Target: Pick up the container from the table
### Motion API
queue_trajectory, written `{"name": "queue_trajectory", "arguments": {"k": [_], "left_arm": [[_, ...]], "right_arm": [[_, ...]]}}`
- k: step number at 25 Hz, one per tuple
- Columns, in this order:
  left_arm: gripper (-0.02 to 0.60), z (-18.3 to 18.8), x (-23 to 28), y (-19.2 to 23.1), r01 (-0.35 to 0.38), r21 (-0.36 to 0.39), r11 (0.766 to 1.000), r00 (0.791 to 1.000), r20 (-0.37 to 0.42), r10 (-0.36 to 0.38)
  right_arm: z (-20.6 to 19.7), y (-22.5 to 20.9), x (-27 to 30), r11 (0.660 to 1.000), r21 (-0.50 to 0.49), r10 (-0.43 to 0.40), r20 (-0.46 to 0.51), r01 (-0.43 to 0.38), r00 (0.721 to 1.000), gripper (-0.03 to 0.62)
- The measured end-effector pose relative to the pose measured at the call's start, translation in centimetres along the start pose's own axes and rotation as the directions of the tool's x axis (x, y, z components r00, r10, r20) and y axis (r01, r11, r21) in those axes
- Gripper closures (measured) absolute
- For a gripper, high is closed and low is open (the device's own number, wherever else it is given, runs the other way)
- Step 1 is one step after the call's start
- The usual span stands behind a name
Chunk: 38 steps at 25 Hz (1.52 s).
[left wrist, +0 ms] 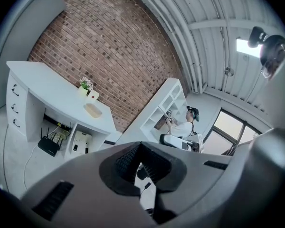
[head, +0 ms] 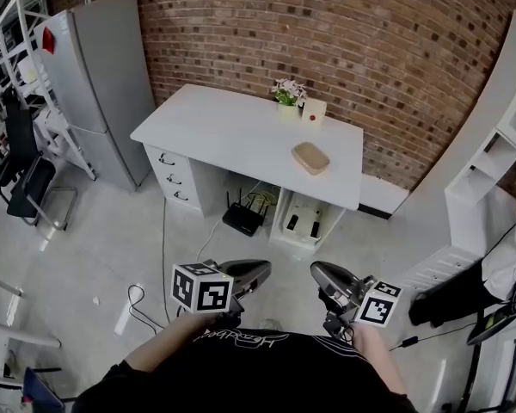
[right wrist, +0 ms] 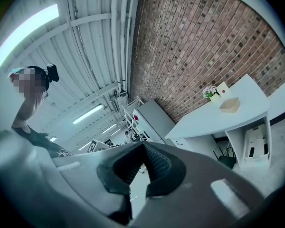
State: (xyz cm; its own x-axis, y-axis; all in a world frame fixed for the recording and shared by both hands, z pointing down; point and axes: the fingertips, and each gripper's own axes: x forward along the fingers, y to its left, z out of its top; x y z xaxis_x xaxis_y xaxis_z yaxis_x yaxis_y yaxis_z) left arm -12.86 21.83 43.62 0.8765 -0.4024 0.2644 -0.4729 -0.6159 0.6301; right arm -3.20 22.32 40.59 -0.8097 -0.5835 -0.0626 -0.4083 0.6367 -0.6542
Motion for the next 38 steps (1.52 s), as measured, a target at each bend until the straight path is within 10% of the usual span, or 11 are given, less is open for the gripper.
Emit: {"name": "queue_trajectory", "arguments": {"k": [38], "left_arm": [[0.578, 5.8, 13.3, 2.7, -0.063, 0.001, 0.998, 0.998, 0.007, 0.063]], "right_arm": [[9.3, -12.6, -1.7, 0.992, 0.101, 0.072, 0.029, -0.074, 0.997, 0.591]]}}
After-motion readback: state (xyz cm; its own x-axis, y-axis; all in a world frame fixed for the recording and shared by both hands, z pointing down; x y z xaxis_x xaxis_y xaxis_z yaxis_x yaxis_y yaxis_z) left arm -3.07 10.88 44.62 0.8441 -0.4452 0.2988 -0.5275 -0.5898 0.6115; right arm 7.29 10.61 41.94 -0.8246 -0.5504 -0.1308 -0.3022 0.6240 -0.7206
